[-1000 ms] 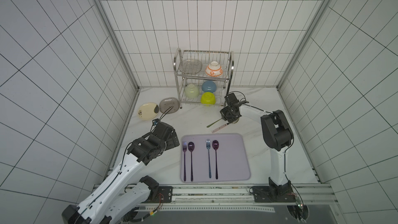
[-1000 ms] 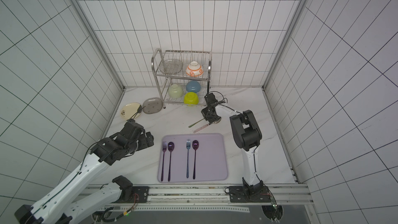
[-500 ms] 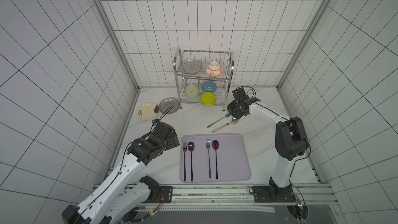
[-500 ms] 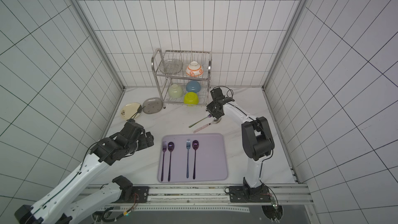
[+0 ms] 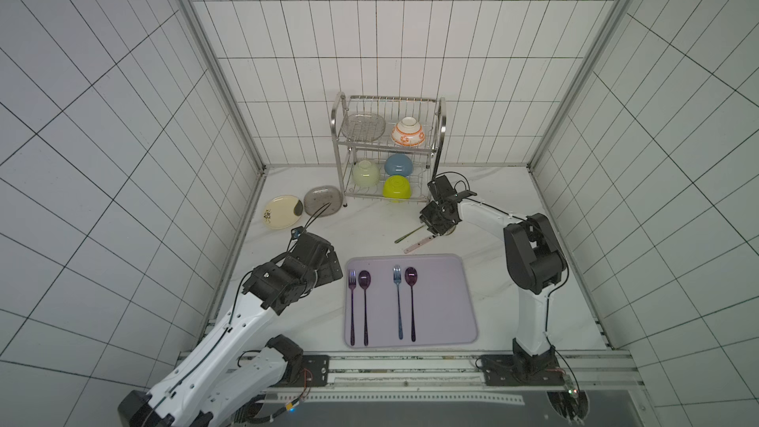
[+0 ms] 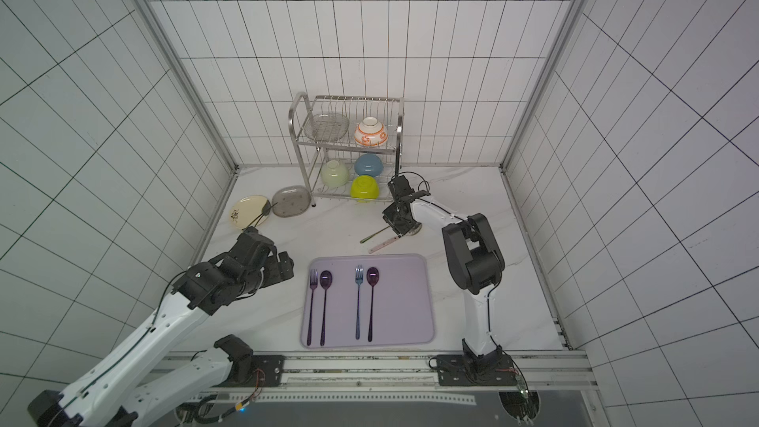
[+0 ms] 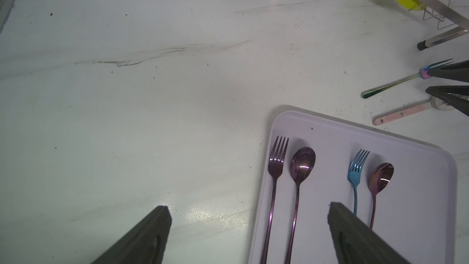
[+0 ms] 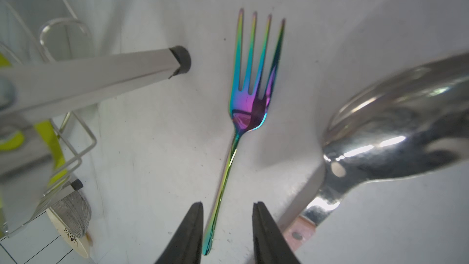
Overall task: Set the spoon and fork side by side
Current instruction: Move the fork to the center of the board.
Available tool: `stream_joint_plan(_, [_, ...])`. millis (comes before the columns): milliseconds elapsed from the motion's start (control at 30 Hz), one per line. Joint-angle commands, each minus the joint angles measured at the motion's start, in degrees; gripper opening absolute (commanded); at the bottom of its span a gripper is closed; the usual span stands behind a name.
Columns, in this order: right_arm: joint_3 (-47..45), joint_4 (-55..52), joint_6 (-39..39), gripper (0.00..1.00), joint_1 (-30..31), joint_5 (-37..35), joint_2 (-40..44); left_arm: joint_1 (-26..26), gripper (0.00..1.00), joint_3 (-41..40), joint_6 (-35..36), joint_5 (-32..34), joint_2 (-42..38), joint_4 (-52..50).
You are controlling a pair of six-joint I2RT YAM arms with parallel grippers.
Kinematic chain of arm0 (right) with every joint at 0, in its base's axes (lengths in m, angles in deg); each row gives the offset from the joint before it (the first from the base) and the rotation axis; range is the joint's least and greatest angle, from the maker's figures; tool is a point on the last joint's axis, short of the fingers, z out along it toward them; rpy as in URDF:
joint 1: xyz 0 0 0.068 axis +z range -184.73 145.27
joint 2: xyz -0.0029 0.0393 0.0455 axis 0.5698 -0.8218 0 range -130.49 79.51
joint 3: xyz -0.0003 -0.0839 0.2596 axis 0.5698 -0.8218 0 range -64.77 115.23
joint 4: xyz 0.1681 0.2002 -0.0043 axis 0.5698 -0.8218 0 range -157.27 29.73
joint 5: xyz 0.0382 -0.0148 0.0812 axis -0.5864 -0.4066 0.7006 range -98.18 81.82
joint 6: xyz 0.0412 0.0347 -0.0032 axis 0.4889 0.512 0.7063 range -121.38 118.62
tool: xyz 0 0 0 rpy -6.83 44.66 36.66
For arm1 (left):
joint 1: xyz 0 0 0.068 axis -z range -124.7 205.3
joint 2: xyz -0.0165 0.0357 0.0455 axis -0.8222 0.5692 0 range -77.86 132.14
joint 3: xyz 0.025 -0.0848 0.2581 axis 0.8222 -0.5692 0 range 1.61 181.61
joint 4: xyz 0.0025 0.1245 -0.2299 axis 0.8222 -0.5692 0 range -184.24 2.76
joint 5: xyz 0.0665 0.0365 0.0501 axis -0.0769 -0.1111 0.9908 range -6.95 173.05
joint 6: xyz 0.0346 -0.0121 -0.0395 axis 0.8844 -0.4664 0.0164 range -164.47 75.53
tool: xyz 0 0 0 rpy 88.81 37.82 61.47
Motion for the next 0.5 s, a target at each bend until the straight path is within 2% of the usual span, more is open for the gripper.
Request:
stream_joint_plan(0, [-0.92, 9.85, 2.14, 0.34, 0.94, 4.17, -2.50, -0.18, 0.98, 0.36, 0.22, -0.21, -0.74, -0.08])
stream_joint_plan(133, [-0.42, 15.58, 2.30, 0.32, 2.06, 6.76, -4.30, -0.18, 0.98, 0.01, 0.29, 0.05, -1.12, 0.28])
stream_joint_plan(467, [-2.99, 9.52, 2.85, 0.31, 0.97, 6.78, -4.98, -0.13, 0.98, -0.07, -0.01, 0.59, -1.52, 0.21])
